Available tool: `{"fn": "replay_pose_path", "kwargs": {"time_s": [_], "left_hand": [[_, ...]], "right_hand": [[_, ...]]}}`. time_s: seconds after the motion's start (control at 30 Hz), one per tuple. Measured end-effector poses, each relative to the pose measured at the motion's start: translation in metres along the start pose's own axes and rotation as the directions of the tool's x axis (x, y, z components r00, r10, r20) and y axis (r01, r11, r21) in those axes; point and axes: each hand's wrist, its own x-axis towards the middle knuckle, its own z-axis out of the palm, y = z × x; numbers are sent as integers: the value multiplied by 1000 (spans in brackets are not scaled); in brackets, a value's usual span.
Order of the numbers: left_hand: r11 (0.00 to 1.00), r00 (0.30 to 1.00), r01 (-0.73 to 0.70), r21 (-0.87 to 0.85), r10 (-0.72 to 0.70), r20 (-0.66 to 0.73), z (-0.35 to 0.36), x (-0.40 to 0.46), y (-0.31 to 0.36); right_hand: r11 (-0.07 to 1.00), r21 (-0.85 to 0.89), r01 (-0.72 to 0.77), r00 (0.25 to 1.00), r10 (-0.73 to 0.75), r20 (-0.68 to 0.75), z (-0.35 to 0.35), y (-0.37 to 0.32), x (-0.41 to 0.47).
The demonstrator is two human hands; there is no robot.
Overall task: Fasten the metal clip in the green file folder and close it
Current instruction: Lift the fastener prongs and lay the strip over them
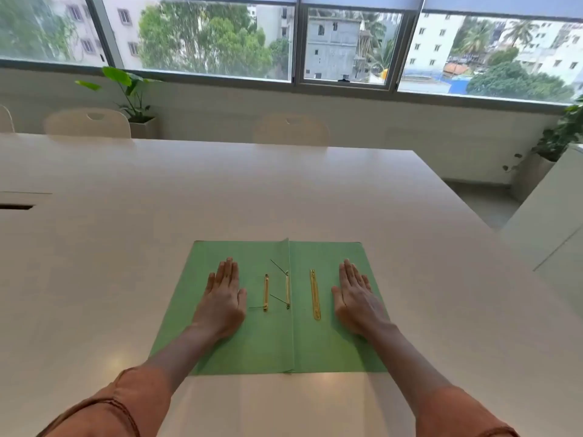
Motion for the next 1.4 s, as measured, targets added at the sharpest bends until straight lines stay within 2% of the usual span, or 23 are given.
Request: {"fn": "replay_pose_path", "kwargs": {"time_s": [0.1, 0.33, 0.43, 0.53, 0.6, 0.67, 0.73, 0.8, 1.03, 1.4], "left_hand": [[999, 1000, 22, 44, -22, 9, 5, 0, -2], [1000, 1000, 1, 3, -1, -23, 8, -3, -2], [997, 990, -34, -69, 24, -138, 6, -7, 0], [993, 956, -50, -104, 18, -294, 5, -12, 3], [986, 937, -42, -163, -18, -349, 7, -15, 9], [972, 924, -68, -224, -24, -383, 9, -21, 19], [959, 921, -108, -262, -2, -388, 11, -25, 28], [944, 928, -139, -299, 19, -372, 14, -28, 35], [908, 937, -186, -375, 50, -345, 22, -34, 47], [898, 941, -179, -401, 37, -336, 26, -36, 51]], "right_hand": [[995, -104, 6, 1000, -5, 8, 5, 2, 1], [991, -133, 0, 999, 6, 47, 8, 3, 1], [999, -35, -8, 1000, 9, 22, 7, 0, 8], [990, 140, -8, 990, 28, -139, -4, -7, 24], [973, 229, 12, 986, 26, -165, -13, -15, 36], [957, 290, 16, 998, 4, -69, -23, -24, 45], [951, 306, -40, 996, 14, 88, -32, -33, 54], [953, 290, -89, 982, 36, 183, -36, -37, 64], [984, 152, -90, 955, 42, 292, -42, -45, 84], [994, 28, -105, 926, 87, 367, -47, -59, 100]]}}
